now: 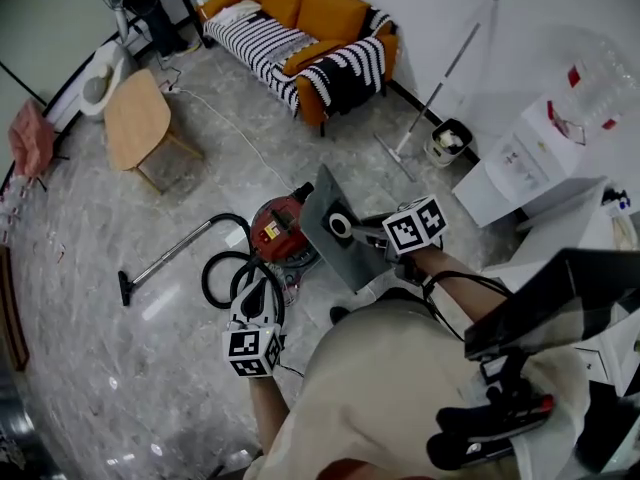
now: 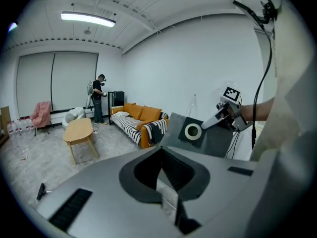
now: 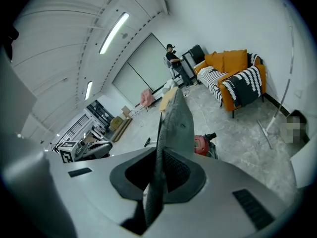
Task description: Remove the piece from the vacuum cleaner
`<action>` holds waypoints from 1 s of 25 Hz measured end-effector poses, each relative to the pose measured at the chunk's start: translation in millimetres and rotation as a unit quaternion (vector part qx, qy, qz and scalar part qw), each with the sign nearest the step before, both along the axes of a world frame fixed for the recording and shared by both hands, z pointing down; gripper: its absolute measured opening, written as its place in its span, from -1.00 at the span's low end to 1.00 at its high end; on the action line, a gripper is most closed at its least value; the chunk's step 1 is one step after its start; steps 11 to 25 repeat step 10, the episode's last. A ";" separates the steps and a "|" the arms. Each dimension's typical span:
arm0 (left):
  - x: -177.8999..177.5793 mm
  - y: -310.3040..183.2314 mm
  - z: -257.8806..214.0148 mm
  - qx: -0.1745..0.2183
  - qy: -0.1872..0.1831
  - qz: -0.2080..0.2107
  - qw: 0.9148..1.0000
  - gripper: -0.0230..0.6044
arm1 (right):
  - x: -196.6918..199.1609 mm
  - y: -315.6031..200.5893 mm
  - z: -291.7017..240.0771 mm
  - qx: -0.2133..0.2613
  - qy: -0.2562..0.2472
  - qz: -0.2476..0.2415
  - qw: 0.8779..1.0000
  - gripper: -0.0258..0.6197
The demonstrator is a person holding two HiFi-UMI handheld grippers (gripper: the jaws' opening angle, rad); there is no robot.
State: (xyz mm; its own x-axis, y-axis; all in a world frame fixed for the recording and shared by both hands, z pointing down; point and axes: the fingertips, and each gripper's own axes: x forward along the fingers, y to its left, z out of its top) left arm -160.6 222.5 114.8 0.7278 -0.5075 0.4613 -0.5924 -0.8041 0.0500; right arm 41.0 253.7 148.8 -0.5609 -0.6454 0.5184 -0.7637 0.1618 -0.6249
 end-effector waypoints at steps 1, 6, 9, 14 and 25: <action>8.6 2.8 -3.9 0.001 0.006 0.004 1.000 -0.94 | 7.6 3.1 -1.1 0.003 0.000 0.005 1.000 -0.83; 59.1 21.1 -14.9 -0.008 0.018 0.024 1.000 -0.94 | 60.3 27.4 -6.2 0.016 -0.009 0.035 0.999 -0.83; 97.4 39.8 -12.9 -0.002 0.004 0.042 0.999 -0.94 | 101.8 52.5 -3.9 0.014 -0.017 0.056 0.998 -0.83; 110.5 46.4 -12.1 0.001 0.000 0.049 0.999 -0.94 | 116.0 61.3 -3.3 0.013 -0.019 0.063 0.998 -0.83; 110.5 46.4 -12.1 0.001 0.000 0.049 0.999 -0.94 | 116.0 61.3 -3.3 0.013 -0.019 0.063 0.998 -0.83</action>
